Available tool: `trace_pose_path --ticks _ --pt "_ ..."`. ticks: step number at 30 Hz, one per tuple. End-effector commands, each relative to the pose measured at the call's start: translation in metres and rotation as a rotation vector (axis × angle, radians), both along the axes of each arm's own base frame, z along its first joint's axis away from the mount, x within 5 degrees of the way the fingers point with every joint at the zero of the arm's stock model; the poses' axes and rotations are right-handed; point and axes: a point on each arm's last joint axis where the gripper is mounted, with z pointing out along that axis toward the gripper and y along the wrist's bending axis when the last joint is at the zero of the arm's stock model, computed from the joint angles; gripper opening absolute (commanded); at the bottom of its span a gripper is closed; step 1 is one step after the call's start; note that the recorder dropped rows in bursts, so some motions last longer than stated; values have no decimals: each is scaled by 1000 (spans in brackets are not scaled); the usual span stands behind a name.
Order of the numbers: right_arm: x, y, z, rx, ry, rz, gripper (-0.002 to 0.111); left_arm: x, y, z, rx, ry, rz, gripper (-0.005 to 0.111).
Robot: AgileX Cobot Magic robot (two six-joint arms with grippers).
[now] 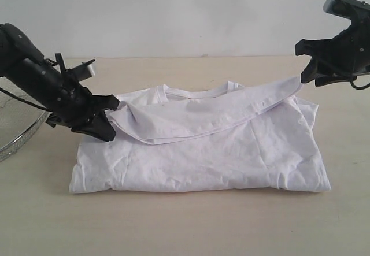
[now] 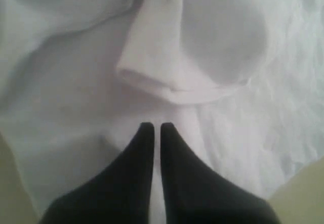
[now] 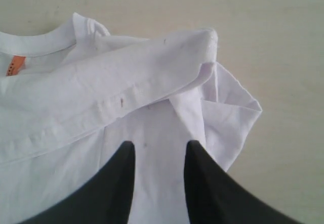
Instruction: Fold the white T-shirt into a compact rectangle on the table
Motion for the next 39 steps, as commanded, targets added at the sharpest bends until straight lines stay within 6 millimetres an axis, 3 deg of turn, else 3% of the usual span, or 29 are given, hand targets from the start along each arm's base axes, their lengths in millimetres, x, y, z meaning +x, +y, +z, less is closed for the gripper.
trace_pose_path --ticks 1,5,10,13,15,18,21,23,28,30,39 --pt "-2 -3 4 -11 -11 -2 28 13 1 4 -13 -107 68 5" --pt "-2 -2 4 6 -10 -9 28 35 -1 6 -26 -165 91 5" --pt "-6 4 3 42 29 28 28 85 -3 36 -88 -265 144 5" --pt "-11 8 7 55 45 75 28 88 -5 69 -142 -237 26 5" --pt "-15 16 10 121 58 146 28 75 -5 84 -129 -134 -69 5" --pt "-13 18 11 137 34 149 28 64 -2 65 37 -9 -93 5" --pt "-13 17 11 135 32 151 28 56 -1 46 93 76 -69 5" --pt "-13 17 11 133 31 154 28 52 -4 40 90 100 -73 11" --pt "-13 17 11 133 30 155 28 49 -12 37 76 117 -86 43" --pt "-13 17 11 133 30 155 28 49 -16 37 77 109 -80 50" --pt "-13 18 11 135 34 157 28 53 -18 21 83 130 -40 51"
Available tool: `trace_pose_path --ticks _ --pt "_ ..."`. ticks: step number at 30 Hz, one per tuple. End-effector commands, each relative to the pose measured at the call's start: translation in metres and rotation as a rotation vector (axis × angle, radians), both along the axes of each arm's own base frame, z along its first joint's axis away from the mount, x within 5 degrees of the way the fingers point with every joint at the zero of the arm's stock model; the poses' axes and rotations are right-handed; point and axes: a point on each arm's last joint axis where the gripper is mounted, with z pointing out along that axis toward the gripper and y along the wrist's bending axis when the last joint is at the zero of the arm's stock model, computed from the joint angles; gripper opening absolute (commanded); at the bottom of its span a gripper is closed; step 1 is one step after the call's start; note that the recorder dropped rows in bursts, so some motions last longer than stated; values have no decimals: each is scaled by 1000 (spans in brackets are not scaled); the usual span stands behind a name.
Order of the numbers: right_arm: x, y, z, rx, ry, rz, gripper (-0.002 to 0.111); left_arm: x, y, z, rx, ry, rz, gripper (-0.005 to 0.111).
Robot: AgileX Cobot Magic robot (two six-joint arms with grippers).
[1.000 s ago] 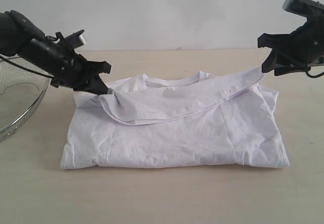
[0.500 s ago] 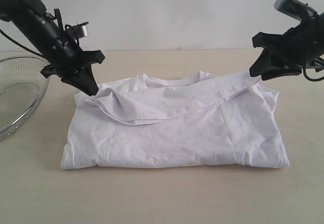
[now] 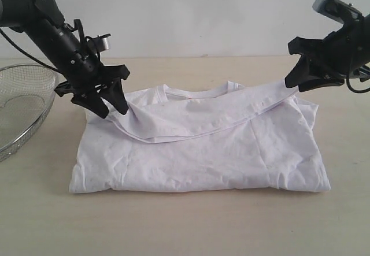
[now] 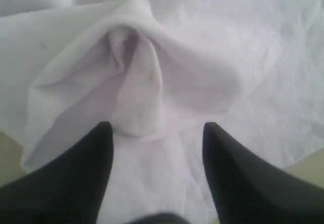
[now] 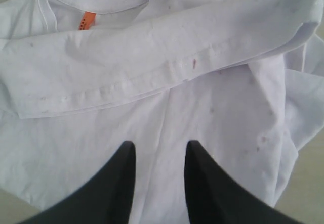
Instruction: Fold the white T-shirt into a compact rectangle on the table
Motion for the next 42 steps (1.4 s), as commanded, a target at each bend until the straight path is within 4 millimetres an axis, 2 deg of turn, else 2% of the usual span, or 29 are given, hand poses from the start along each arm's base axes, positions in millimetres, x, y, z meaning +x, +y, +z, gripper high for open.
trace_pose_path --ticks 1,6,11,14,18,25,42 --pt "-2 1 4 0 -12 7 28 1 -4 -16 2 33 16 51" --pt "-2 1 4 -2 -14 11 28 2 -8 -28 -17 61 26 51" --pt "-2 1 4 -3 -14 12 28 2 -8 -31 -16 65 23 48" --pt "-2 1 4 -3 -14 12 28 4 -8 -28 -23 55 26 36" --pt "-2 1 4 -5 -16 15 28 6 -9 -25 -42 47 36 5" --pt "-2 0 4 -8 -22 10 28 8 -7 -15 -43 -7 41 5" --pt "-2 0 4 -8 -22 10 28 40 4 21 -63 -237 146 5"
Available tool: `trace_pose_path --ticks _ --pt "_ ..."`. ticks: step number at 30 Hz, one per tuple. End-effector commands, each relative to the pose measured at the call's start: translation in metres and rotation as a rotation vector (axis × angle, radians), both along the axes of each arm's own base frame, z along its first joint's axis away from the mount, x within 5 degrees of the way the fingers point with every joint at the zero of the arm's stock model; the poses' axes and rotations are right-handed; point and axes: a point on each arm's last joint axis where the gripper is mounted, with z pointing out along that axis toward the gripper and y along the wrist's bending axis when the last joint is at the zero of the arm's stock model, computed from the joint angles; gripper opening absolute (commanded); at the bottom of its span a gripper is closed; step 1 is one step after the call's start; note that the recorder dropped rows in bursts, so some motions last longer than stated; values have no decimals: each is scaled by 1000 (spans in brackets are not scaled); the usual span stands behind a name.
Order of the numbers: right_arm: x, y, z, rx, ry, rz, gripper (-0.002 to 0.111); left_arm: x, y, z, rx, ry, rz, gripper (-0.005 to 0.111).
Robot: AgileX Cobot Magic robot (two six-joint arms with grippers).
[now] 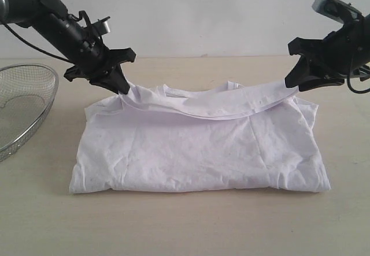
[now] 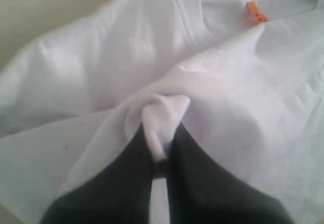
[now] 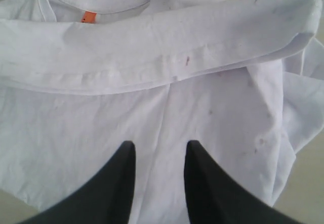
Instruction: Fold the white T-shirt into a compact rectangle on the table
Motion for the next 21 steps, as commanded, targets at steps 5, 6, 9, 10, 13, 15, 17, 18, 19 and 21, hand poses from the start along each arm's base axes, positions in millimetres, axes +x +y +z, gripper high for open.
trace_pose_path --ticks 5,6,9,10,13,15,17,18,19,21 --pt "-2 0 4 -1 -14 0 28 13 9 12 -25 -96 96 5" --pt "-2 0 4 -1 -14 0 28 14 9 10 -27 -92 98 5" --pt "-2 0 4 2 -13 -4 28 16 9 3 -26 -88 104 5" --pt "-2 0 4 2 -13 -4 28 16 9 2 -27 -91 109 5" --pt "-2 0 4 1 -14 -5 28 20 10 3 -30 -121 133 5" --pt "-2 1 3 4 -8 -1 28 22 11 6 -36 -133 144 5" --pt "-2 1 0 14 13 2 26 23 12 7 -38 -143 150 5" --pt "-2 1 -3 18 23 4 23 24 14 9 -42 -143 163 5" --pt "-1 1 -7 22 37 7 19 25 15 9 -44 -139 174 5" --pt "0 1 -16 30 65 13 9 25 20 9 -45 -135 187 5"
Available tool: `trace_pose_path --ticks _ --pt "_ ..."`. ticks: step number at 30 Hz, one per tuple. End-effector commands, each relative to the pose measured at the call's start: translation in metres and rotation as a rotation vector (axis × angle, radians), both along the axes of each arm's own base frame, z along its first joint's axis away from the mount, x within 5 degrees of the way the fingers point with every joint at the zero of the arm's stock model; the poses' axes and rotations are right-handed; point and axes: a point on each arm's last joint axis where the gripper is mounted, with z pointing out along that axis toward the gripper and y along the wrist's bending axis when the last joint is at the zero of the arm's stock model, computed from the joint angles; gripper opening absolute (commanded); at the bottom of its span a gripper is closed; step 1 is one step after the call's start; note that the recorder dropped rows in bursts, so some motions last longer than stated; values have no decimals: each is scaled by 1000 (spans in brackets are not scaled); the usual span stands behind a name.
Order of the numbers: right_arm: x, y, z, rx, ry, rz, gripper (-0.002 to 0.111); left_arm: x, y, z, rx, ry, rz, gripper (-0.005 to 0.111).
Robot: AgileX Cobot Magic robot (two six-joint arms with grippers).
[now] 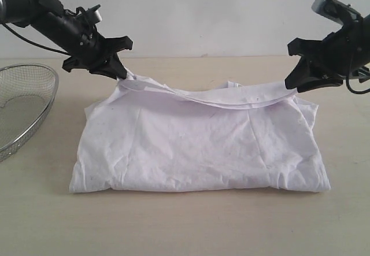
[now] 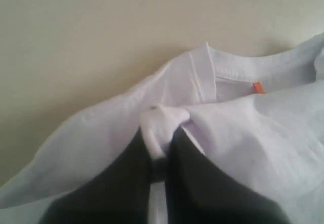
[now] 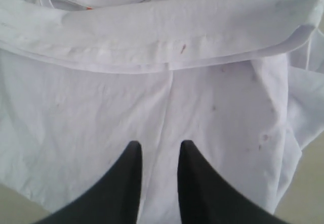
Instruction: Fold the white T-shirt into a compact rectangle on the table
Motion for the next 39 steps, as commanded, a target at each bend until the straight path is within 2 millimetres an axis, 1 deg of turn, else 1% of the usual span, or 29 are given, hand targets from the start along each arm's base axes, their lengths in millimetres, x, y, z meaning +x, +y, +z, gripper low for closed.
trace_pose_path --ticks 1,2,3,5,7,9,10,11,12,14,16,17,19,21,24,27,29,32,34,37,39 --pt "1 1 -16 21 59 18 3 4 10 6 -15 -15 50 6" --pt "1 1 -17 22 61 22 -1 4 13 6 -6 -16 52 9" --pt "2 1 -20 26 68 26 0 5 16 5 3 -17 53 14" --pt "2 2 -22 34 69 25 0 6 21 5 7 -20 64 27" --pt "3 2 -23 36 68 26 0 6 25 5 5 -18 78 44" --pt "4 2 -26 36 70 26 0 7 30 5 3 -15 98 52" --pt "5 4 -28 37 76 30 0 7 33 5 3 -7 116 52" --pt "5 4 -30 34 78 31 0 7 36 5 1 1 123 50" --pt "7 6 -35 32 85 36 0 6 36 6 -2 10 119 46" --pt "9 13 -43 31 101 54 0 2 36 11 -22 35 93 32" --pt "14 23 -54 9 94 68 0 -4 30 17 -61 47 0 13" --pt "17 27 -59 -2 90 71 0 -7 27 19 -81 51 -44 5" --pt "22 32 -67 -29 66 54 0 -11 19 24 -146 65 -102 5" --pt "27 35 -75 -55 46 33 0 -14 11 25 -166 84 -128 5" --pt "33 33 -89 -66 41 -9 0 -20 -2 23 -137 105 -180 5" --pt "37 31 -102 -76 44 -42 0 -24 -14 19 -64 108 -232 4" --pt "39 30 -109 -70 44 -63 0 -26 -21 14 -26 123 -253 4" --pt "44 30 -113 -51 34 -93 0 -27 -27 6 8 137 -274 4" --pt "48 31 -112 -39 25 -104 0 -27 -26 -2 29 155 -272 4" --pt "54 30 -105 -36 -10 -128 0 -27 -23 -18 70 207 -270 4" --pt "57 28 -106 -51 -31 -153 0 -28 -22 -29 72 243 -272 4"
